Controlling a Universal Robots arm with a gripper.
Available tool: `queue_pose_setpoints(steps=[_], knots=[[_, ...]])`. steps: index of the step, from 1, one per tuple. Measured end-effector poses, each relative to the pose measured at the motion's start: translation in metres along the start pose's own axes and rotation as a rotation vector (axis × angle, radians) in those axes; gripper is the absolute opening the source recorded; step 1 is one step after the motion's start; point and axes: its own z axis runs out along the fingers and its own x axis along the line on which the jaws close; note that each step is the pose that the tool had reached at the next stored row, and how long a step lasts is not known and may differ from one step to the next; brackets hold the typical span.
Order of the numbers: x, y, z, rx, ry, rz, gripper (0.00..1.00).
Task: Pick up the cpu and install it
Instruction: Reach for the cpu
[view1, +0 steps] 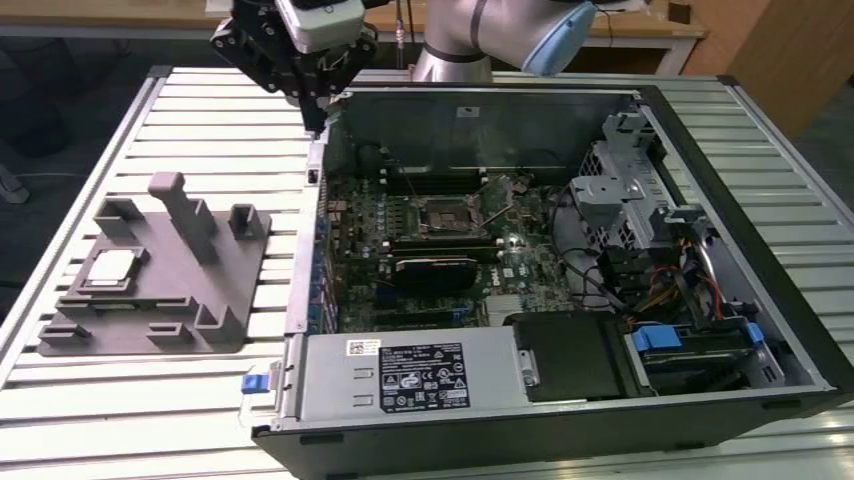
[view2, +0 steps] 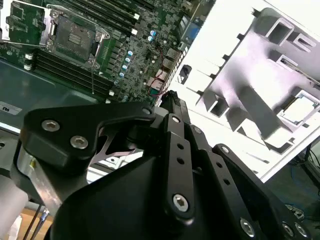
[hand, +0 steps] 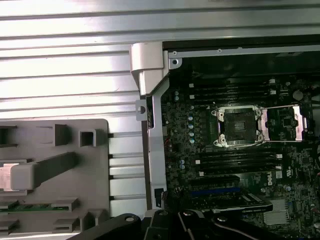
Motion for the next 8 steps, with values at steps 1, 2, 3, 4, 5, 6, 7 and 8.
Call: queue_pose_setpoints(steps=[1,2,3,4,5,6,7,8], knots=[[0.0012,-0.0001,-0.0001,0.0001,0.0000,0.000,0.11],[0.0025,-0.0002,-0.0001,0.0001,0.0000,0.000,0.11],[0.0039,-0.0003,-0.0002,0.0001,0.0000,0.000,0.11],[0.0051,-0.0004,-0.0002,0.0000,-0.0001,0.000,0.11],[0.0064,-0.0005,-0.0002,0.0000,-0.0001,0.000,0.11],[0.0077,-0.0006,-0.0003,0.0001,-0.0001,0.000,0.11],[0.0090,-0.0007,-0.0003,0.0001,-0.0001,0.000,0.11],[0.0103,-0.0008,-0.0004,0.0001,-0.0002,0.000,0.11]])
